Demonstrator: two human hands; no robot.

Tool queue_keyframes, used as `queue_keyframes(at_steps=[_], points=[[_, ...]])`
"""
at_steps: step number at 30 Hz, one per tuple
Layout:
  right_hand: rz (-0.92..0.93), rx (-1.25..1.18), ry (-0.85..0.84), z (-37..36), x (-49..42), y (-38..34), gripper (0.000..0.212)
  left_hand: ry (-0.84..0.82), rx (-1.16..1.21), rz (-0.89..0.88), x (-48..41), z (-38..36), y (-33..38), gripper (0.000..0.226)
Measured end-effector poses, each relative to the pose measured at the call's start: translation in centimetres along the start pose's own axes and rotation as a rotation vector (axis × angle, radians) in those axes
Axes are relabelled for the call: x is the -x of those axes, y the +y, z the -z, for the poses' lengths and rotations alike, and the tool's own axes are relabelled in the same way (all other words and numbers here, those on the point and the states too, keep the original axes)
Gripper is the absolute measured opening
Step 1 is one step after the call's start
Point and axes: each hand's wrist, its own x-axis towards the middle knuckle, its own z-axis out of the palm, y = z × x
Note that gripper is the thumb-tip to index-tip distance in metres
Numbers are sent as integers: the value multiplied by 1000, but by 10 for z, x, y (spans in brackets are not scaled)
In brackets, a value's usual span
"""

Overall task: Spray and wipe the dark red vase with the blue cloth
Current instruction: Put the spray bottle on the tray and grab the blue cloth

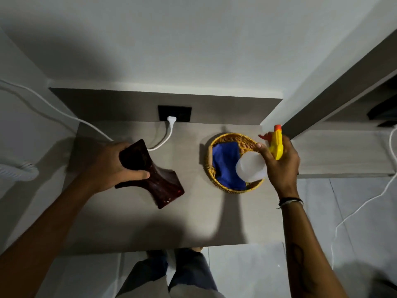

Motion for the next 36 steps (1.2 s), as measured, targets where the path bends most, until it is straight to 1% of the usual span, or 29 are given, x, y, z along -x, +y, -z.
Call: queue_keyframes(at_steps=[3,5,8,12,14,18,20,22,24,25,27,28,30,31,32,33,36], points=[[-9,-50,69,-9,-20,15,48,-16,-203,-128,0,-2,10,90],[8,-40,58,-16,-28,24,50,-24,-355,-150,0,-6,16,108],[27,6,27,-23,-31,36,54,-45,-528,-163,-2,-13,19,121],[52,-22,-14,-32,-29,49,54,-58,-598,-144,-4,-19,15,122],[19,-48,-26,-37,-27,55,59,-53,-603,-143,-5,-20,13,120],[-64,-110,39,-37,-29,66,68,-43,-594,-140,-7,-24,13,118],[-86,-156,10,-37,-26,69,72,-37,-605,-130,-6,-25,14,119],[-115,-206,5,-37,-14,72,82,-29,-614,-121,-5,-27,14,119],[-177,-225,91,-38,13,73,92,-24,-613,-114,-4,-28,15,118],[-176,-178,176,-39,31,73,90,-21,-611,-108,-3,-28,16,117],[-69,-36,318,-45,68,66,77,-8,-609,-95,-2,-29,17,118],[24,-1,325,-49,82,63,66,-5,-610,-91,-2,-29,19,118],[214,63,206,-63,97,60,44,-8,-608,-85,-1,-30,20,119],[294,126,115,-69,96,58,39,-5,-604,-84,-1,-30,20,119],[346,211,17,-77,90,57,38,-1,-602,-84,0,-30,20,119],[366,294,-89,-84,80,56,41,0,-601,-86,-1,-30,21,119],[287,513,-424,-101,43,55,61,3,-600,-100,0,-31,20,117]])
